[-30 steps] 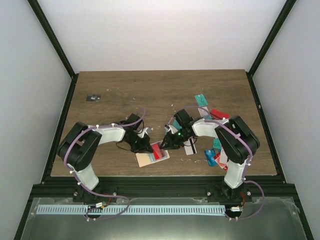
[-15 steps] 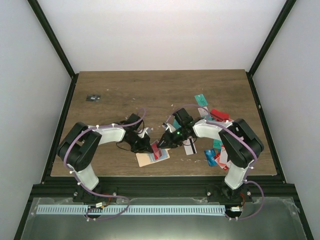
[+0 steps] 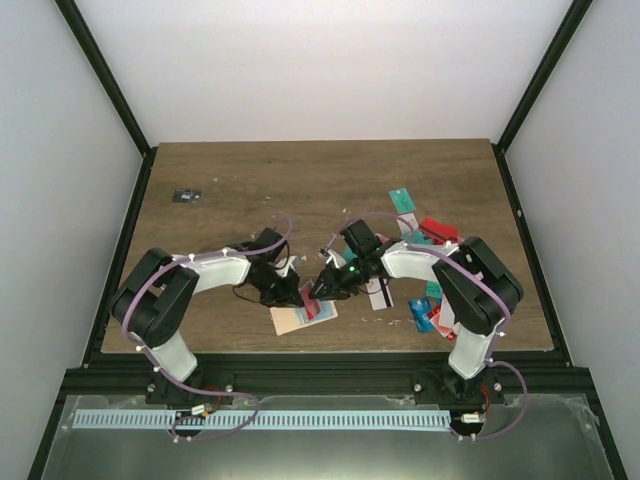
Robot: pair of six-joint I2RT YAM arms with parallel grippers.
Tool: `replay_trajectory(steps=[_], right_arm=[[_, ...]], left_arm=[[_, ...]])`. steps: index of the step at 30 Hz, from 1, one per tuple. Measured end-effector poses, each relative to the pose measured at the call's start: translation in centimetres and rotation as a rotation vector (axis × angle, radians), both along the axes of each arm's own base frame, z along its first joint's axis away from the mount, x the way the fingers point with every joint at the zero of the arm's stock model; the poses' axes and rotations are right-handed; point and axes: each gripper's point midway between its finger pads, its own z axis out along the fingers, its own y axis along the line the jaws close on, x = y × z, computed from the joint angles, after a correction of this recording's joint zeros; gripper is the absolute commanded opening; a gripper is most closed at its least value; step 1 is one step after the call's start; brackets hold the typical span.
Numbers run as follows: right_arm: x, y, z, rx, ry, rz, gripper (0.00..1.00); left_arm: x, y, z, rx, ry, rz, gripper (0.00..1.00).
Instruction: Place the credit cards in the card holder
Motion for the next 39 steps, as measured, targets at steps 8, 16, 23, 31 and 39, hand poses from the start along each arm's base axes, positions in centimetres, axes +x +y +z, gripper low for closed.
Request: replay_trajectory(steps=[8, 16, 23, 31, 39], right_arm=[[-0.5, 0.2, -0.8, -0.016, 0.024, 0.007, 0.26], [-1.1, 0.6, -1.3, -0.028, 0.035, 0.021, 0.26], [-1.1, 1.4, -0.9, -0.032, 0.033, 0.026, 0.27], [-1.9, 4.6, 0.8, -0.015, 0.043, 0.071, 0.34], [-2.2, 10.9, 4.7, 0.09, 0.04, 0.186, 0.44]], left_arm=[[-0.5, 1.4, 0.3, 0.075, 0.005, 0.016, 0.04], [-0.7, 2.1, 2.2, 0.089, -0.021, 0.03, 0.06], [-0.2, 2.9, 4.0, 0.101, -0.067, 0.058, 0.08], [0.7, 5.3, 6.9, 0.145, -0.15, 0.144, 0.14], [2.3, 8.5, 10.8, 0.171, -0.261, 0.277, 0.2]])
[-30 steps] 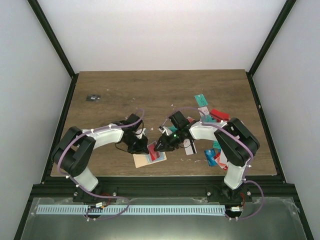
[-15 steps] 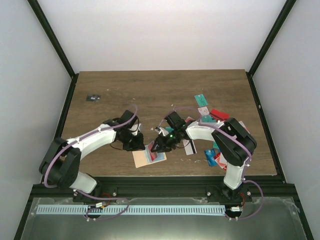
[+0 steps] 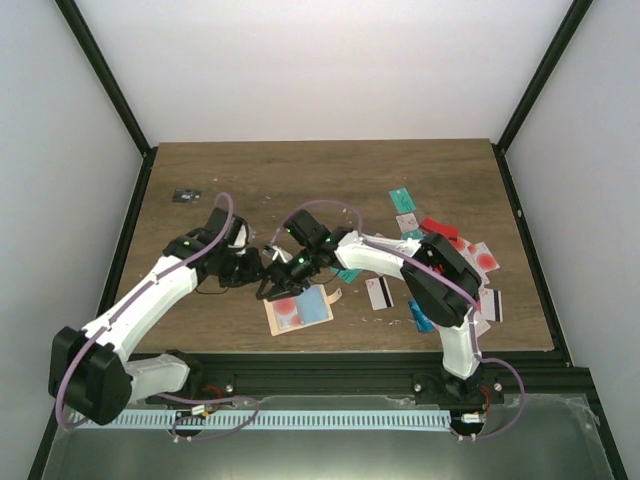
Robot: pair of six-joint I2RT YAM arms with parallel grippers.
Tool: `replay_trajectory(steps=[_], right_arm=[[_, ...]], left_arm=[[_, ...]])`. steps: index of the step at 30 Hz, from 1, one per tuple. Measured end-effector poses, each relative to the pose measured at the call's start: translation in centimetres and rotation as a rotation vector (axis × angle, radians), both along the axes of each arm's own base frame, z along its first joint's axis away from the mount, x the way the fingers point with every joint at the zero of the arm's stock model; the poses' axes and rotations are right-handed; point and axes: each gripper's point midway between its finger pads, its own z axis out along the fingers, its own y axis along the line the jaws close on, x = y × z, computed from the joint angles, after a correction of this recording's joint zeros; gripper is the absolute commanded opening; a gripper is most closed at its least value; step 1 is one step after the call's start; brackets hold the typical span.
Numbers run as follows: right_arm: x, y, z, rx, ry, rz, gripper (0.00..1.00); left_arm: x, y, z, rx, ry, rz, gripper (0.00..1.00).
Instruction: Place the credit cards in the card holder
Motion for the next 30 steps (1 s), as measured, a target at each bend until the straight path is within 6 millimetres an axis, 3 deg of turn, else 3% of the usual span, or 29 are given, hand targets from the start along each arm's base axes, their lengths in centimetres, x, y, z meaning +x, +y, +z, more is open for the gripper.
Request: replay_trajectory(steps=[9, 14, 18, 21, 24, 27, 30], right_arm=[[0.9, 1.1, 5.6, 0.06, -0.037, 0.025, 0.46], [1.3, -0.2, 7.5, 0.053, -0.098, 0.001, 0.48], [2.3, -2.5, 10.1, 0.053, -0.18, -0.056, 0.56], [4.4, -5.9, 11.9, 0.036, -0.265, -0.164, 0.67], [6.9, -10.6, 12.4, -0.037, -0.319, -0.315, 0.8], [9.2, -16.1, 11.2, -0.156, -0.346, -0.485, 0.86], [10.6, -22.2, 8.6, -0.311, -0.327, -0.653, 0.89]], left_arm=[[0.9, 1.7, 4.6, -0.016, -0.148, 0.084, 0.27], [0.5, 1.2, 5.7, -0.061, -0.164, 0.072, 0.31], [0.3, -0.1, 6.5, -0.125, -0.168, 0.031, 0.31], [-0.1, -1.7, 7.0, -0.172, -0.158, -0.027, 0.31], [0.0, -3.6, 6.9, -0.193, -0.14, -0.085, 0.31], [0.2, -6.3, 6.5, -0.206, -0.12, -0.154, 0.31], [0.3, -9.3, 5.9, -0.211, -0.097, -0.225, 0.31]])
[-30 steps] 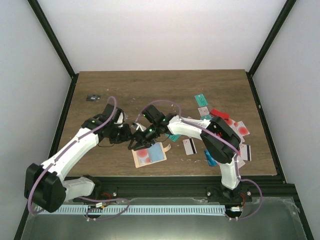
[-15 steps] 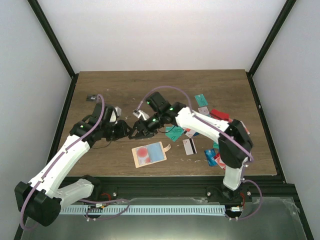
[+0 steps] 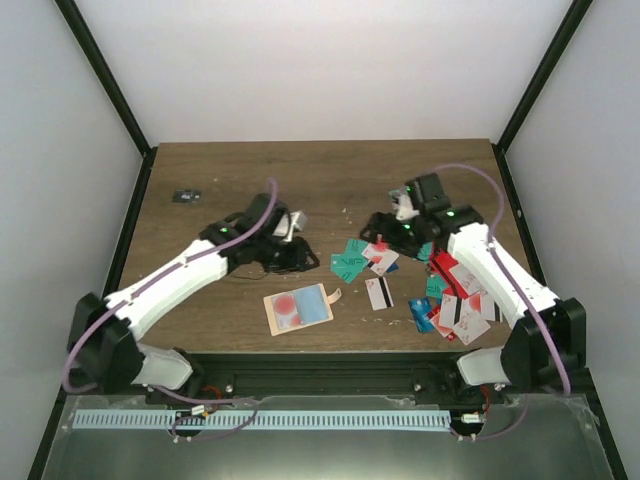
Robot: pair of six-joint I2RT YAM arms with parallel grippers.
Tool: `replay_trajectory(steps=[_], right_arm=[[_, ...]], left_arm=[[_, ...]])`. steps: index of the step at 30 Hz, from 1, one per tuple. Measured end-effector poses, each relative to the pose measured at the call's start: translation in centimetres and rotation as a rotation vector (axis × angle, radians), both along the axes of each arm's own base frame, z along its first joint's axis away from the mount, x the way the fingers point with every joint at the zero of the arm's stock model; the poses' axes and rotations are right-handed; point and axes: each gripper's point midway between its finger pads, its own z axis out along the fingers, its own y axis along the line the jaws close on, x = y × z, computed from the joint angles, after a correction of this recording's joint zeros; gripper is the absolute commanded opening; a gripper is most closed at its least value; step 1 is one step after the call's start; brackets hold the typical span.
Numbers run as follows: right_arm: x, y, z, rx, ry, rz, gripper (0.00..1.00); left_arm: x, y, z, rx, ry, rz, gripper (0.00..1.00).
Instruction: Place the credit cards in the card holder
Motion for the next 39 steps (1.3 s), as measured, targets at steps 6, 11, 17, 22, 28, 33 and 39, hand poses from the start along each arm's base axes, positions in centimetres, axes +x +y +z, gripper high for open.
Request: replay_trajectory(steps=[6, 11, 17, 22, 28, 33, 39], right_arm=[[0.2, -13.1, -6.5, -0.253, 0.15, -0.394, 0.92], [-2.0, -21.7, -10.3, -0.412, 0.275, -0.682, 0.98], [-4.4, -27.9, -12.3, -0.517, 0.37, -0.984, 1.0], [-4.3, -31.1, -13.1, -0.55, 0.382, -1.146, 0.95], [-4.7, -34.3, -16.1, -0.593, 0.469, -1.239, 0.84], [-4.9, -35.4, -17.6, -0.593, 0.486, -1.27, 0.77], [-3.8, -35.4, -18.2, -0.549, 0.442, -1.277, 0.69]], left_arm=[[0.9, -7.3, -1.8, 0.012, 0.019, -0.142, 0.32], [2.7, -11.5, -4.3, 0.035, 0.048, -0.199, 0.32], [4.2, -13.7, -6.8, 0.068, 0.073, -0.239, 0.32], [3.6, -14.1, -7.2, 0.078, 0.084, -0.275, 0.31], [2.7, -13.2, -8.1, 0.1, 0.098, -0.291, 0.31], [0.9, -11.4, -9.4, 0.13, 0.136, -0.29, 0.31], [0.4, -10.8, -9.5, 0.128, 0.135, -0.29, 0.31]])
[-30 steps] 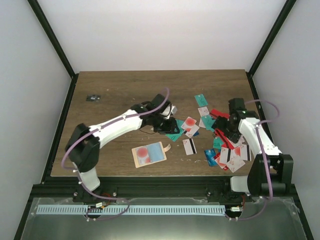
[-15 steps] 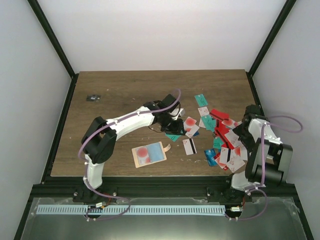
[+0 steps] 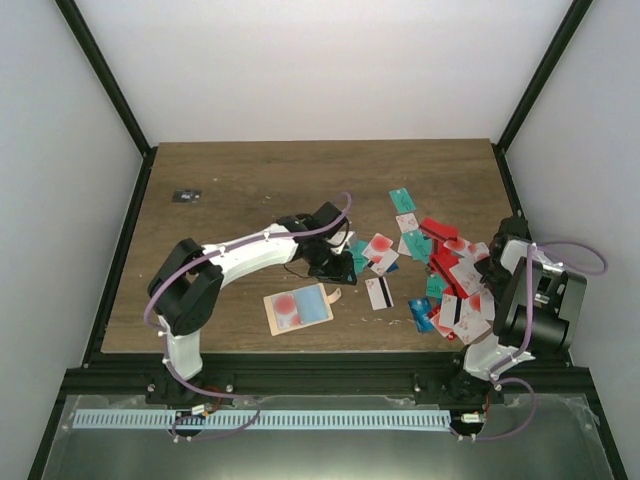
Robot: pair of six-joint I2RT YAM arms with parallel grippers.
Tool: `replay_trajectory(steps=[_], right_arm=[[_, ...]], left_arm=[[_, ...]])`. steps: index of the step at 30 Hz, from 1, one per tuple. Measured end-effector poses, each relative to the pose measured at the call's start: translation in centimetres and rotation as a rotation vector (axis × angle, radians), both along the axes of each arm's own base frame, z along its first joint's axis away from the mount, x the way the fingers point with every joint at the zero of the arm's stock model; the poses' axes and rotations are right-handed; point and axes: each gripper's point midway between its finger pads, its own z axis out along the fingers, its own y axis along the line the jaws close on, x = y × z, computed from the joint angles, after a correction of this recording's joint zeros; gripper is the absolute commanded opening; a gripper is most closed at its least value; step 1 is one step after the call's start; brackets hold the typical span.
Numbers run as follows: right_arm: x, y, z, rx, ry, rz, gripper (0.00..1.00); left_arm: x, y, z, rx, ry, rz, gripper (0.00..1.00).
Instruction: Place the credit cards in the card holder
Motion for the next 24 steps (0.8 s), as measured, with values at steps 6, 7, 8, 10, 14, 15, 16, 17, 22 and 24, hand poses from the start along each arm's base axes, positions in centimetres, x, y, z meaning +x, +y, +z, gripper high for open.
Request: replay_trajectory(steps=[6, 7, 8, 10, 14, 15, 16, 17, 22, 24], right_arm=[[0.0, 0.8, -0.5, -0.007, -0.024, 0.042, 0.63], [0.2, 1.3, -0.5, -0.009, -0.028, 0.051, 0.63], [0.7, 1.9, -0.5, -0.001, -0.042, 0.066, 0.63], [1.4, 3.6, -0.5, 0.005, -0.051, 0.117, 0.63], [2.1, 7.0, -0.5, 0.014, -0.055, 0.208, 0.63], [2.2, 7.9, -0.5, 0.018, -0.054, 0.228, 0.63], [2.3, 8.8, -0.5, 0.021, -0.055, 0.25, 0.63], [2.3, 9.6, -0.5, 0.026, -0.055, 0.269, 0.63], [2.2, 14.5, -0.5, 0.095, -0.068, 0.362, 0.62], [2.0, 16.5, -0.4, 0.138, -0.075, 0.391, 0.62]], left_arm=[[0.1, -0.1, -0.2, -0.01, -0.008, 0.003, 0.31], [0.2, -0.2, -0.2, -0.012, -0.01, 0.003, 0.31], [0.1, -0.1, -0.2, -0.013, -0.011, 0.004, 0.31], [0.0, 0.1, 0.0, -0.015, -0.011, 0.006, 0.31], [-0.3, 0.3, 0.6, -0.027, -0.019, 0.017, 0.31], [-0.3, 0.4, 0.8, -0.03, -0.023, 0.02, 0.31], [-0.3, 0.5, 0.9, -0.032, -0.026, 0.023, 0.31], [-0.3, 0.6, 1.1, -0.038, -0.033, 0.026, 0.31], [-0.5, 1.0, 1.5, -0.045, -0.043, 0.045, 0.31], [-0.5, 1.1, 1.4, -0.042, -0.042, 0.05, 0.31]])
